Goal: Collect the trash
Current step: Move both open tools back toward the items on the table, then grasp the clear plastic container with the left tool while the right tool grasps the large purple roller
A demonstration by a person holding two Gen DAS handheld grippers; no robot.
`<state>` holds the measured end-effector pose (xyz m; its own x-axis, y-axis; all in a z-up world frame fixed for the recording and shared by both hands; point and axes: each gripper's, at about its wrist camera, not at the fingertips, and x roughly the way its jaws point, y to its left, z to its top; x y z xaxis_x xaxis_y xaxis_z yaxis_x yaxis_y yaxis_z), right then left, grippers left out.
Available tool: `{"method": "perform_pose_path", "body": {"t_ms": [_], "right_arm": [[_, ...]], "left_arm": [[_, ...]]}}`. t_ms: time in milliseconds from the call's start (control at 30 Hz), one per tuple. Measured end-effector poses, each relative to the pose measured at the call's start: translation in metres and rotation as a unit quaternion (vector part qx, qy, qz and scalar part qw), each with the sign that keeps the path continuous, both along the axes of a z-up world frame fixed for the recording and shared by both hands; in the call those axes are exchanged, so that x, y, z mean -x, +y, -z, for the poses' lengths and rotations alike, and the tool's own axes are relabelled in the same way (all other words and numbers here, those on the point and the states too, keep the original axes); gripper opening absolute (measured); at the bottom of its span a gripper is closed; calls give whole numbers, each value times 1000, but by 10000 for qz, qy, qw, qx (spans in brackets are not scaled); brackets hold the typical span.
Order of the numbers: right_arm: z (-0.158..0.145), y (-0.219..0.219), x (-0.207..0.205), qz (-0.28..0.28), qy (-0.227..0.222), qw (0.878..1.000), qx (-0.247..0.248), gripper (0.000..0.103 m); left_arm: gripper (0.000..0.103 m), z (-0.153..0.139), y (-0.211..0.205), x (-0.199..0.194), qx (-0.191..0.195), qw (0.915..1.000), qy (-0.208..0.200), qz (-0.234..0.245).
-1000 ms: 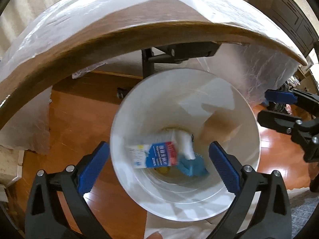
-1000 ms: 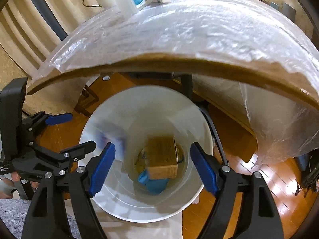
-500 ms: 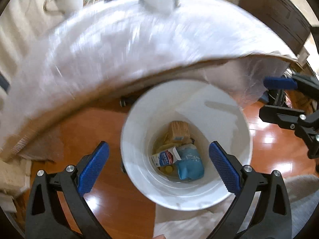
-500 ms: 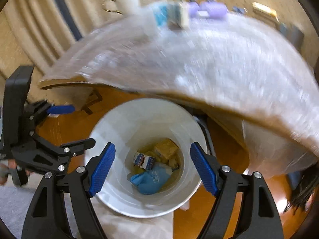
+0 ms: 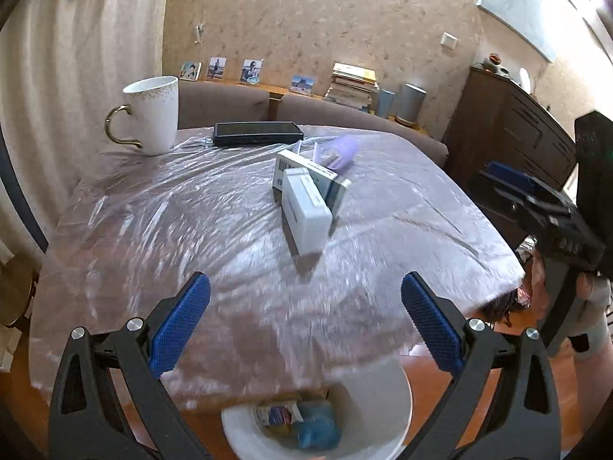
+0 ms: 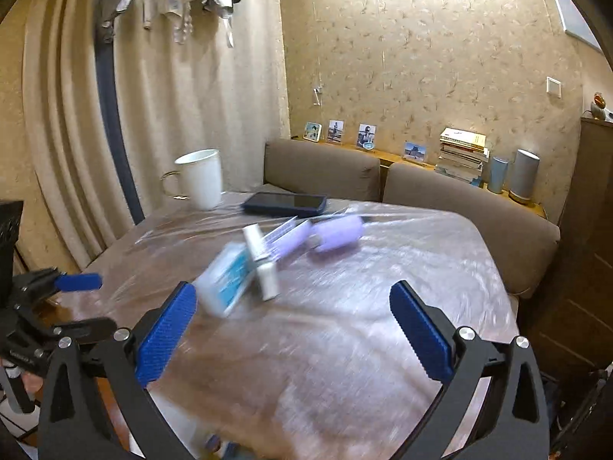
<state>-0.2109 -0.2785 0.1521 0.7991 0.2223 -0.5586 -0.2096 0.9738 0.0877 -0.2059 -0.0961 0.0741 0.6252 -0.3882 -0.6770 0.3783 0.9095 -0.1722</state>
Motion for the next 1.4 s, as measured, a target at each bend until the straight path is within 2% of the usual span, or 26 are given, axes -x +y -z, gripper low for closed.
{"method": "perform_pose_path", "body": {"t_ms": [167, 400, 500, 600, 700, 733, 867, 967, 1067, 1100, 1400], "right_arm": [[16, -16, -55, 25, 194, 9989, 432, 99], [54, -20, -134, -104, 759, 9963, 383, 99], [65, -13, -159, -261, 914, 9944, 469, 99], [77, -6, -180, -328, 1062, 9924, 533, 99], [86, 0, -200, -416, 1149, 9911, 528, 99], [87, 2, -203, -435, 1160, 9908, 545, 99], [95, 9, -219, -531, 1284, 9885, 591, 99], [98, 12, -224, -622, 1288, 9877, 626, 98], [103, 12, -228, -736, 1429, 9853, 576, 84], [104, 12, -229, -764, 1465, 9847, 553, 76], [92, 3, -208, -705, 1333, 9883, 225, 76]], "left_arm": [[100, 12, -25, -28, -721, 9973, -134, 52], [100, 31, -44, -66, -748, 9971, 132, 61], [92, 40, -52, -77, -889, 9958, 197, 53], [79, 47, -53, -88, -888, 9955, 329, 17], [77, 48, -51, -95, -796, 9961, 364, -76], [77, 48, -51, -96, -788, 9962, 354, -92], [54, 50, -51, -104, -781, 9958, 467, -86], [43, 54, -49, -108, -777, 9953, 572, -62], [37, 57, -49, -109, -794, 9950, 600, -1], [36, 57, -50, -109, -785, 9951, 599, 32], [32, 56, -48, -113, -733, 9956, 584, 34]]}}
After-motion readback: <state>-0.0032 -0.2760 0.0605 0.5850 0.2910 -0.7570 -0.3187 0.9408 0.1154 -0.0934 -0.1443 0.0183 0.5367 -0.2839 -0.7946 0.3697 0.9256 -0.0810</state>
